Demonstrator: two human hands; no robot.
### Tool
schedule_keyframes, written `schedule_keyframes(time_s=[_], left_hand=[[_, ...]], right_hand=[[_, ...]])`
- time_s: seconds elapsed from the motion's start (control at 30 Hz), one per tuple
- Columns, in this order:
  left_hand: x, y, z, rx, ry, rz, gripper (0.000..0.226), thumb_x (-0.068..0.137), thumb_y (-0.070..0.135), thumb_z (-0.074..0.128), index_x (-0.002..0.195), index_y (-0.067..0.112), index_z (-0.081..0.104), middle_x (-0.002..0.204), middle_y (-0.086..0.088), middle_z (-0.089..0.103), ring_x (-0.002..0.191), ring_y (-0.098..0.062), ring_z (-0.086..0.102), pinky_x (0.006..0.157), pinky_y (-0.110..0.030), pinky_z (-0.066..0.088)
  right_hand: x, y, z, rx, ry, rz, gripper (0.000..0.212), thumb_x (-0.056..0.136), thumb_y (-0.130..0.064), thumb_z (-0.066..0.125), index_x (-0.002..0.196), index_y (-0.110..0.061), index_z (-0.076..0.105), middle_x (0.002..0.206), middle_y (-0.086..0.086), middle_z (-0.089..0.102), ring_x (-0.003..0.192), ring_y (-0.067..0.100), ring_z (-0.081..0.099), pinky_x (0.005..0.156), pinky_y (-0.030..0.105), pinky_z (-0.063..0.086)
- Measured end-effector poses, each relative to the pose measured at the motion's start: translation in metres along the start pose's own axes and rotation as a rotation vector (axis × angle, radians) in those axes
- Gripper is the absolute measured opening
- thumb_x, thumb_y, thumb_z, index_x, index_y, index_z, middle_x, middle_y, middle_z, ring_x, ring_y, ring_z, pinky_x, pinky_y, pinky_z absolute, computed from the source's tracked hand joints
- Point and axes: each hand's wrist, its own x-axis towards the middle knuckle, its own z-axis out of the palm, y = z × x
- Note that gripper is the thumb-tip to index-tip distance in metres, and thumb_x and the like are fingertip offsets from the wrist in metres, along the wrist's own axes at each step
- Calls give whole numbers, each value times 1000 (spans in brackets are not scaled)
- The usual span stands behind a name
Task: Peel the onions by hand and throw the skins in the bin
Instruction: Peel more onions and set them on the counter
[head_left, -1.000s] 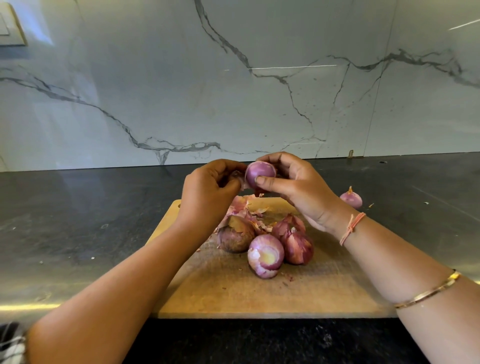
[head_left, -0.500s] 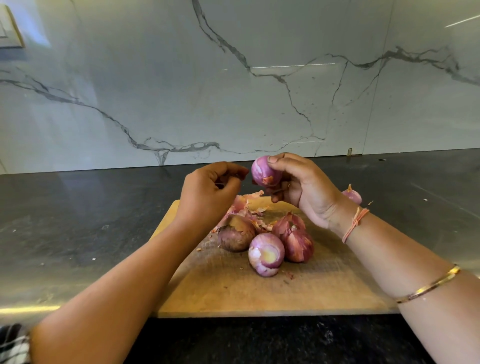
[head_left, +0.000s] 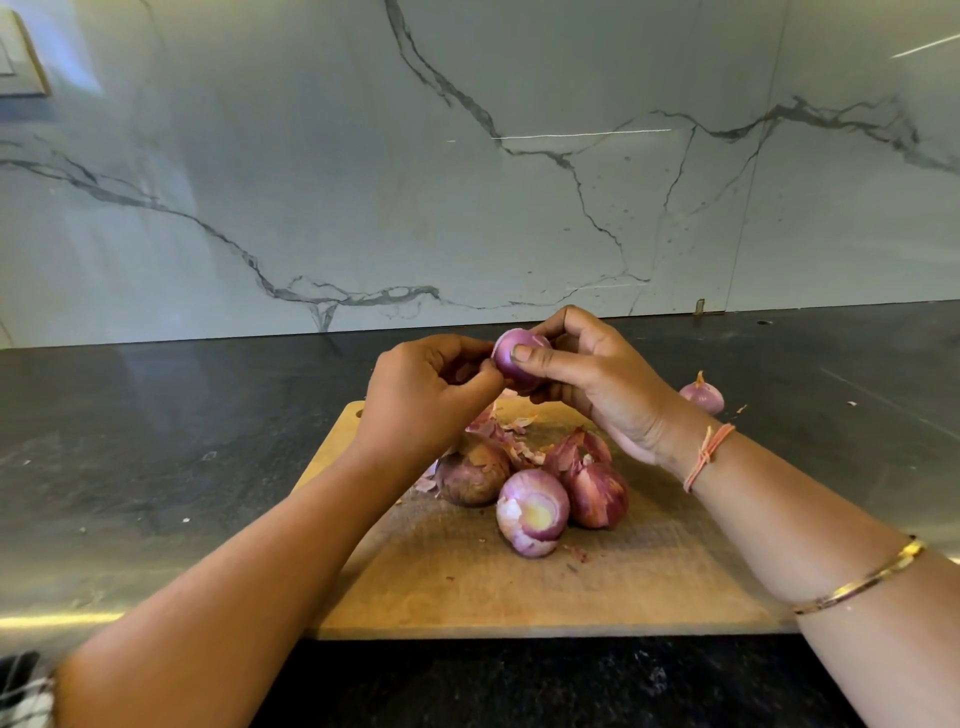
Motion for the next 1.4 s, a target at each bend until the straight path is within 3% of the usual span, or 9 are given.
schedule_keyframes(time_s=[0.13,0.33,0.53,0.63,0.73,0.93,1.07,1.23,1.4], left_hand=[[2,-3,0,69,67,46,11,84,17,67,87,19,77,67,14,68,61,-7,61,57,-23,52],[4,-6,0,105,120,74,12,84,14,65,80,18,76,59,9,64,56,-11,56,53,-31,47],[5,-7,1,134,113,50,13,87,15,63,84,15,75,63,4,66,57,-17,58,56,-34,49],[5,-7,1,147,113,47,14,88,17,62,87,15,75,68,-2,69,61,-24,61,59,-42,53],[6,-9,0,179,111,34,14,88,19,62,87,15,75,67,1,68,61,-20,60,59,-37,51],[7,-9,-1,223,110,2,13,88,21,62,84,16,74,65,7,65,61,-14,58,58,-30,49],[7,-8,-2,233,108,-18,14,89,22,61,85,15,73,69,2,67,63,-17,60,60,-34,51],[7,-9,-2,268,97,-33,15,90,23,59,85,16,72,68,3,66,61,-17,59,60,-35,52],[7,-9,-3,282,81,-47,17,90,24,58,84,16,72,70,0,68,63,-20,62,63,-43,56]], right_hand=[[-2,1,2,-27,-37,-20,23,75,-18,70,91,-12,53,92,14,60,79,22,58,66,27,48],[-3,-4,3,70,-33,-5,28,63,-24,70,85,-12,57,82,10,61,72,19,58,60,24,46],[-4,-8,2,90,-14,29,4,84,-5,61,82,-9,60,73,8,61,59,14,55,50,18,43],[-4,-8,2,76,-21,29,12,88,-6,55,79,-10,63,69,3,62,57,11,54,50,16,42],[-5,-7,3,73,-22,35,26,90,-8,50,72,-15,68,63,-3,64,55,8,52,51,17,40],[-1,-3,2,111,-8,83,18,67,-24,55,69,-15,70,70,5,61,53,11,52,51,22,39],[0,-2,1,141,5,99,19,65,-23,53,72,-10,65,71,6,56,52,11,50,52,25,38],[-1,-2,2,151,-13,105,20,63,-23,52,54,-18,68,69,3,58,53,10,49,50,23,38],[0,0,2,133,-22,104,21,64,-25,51,61,-16,71,74,7,58,61,14,48,55,26,38]])
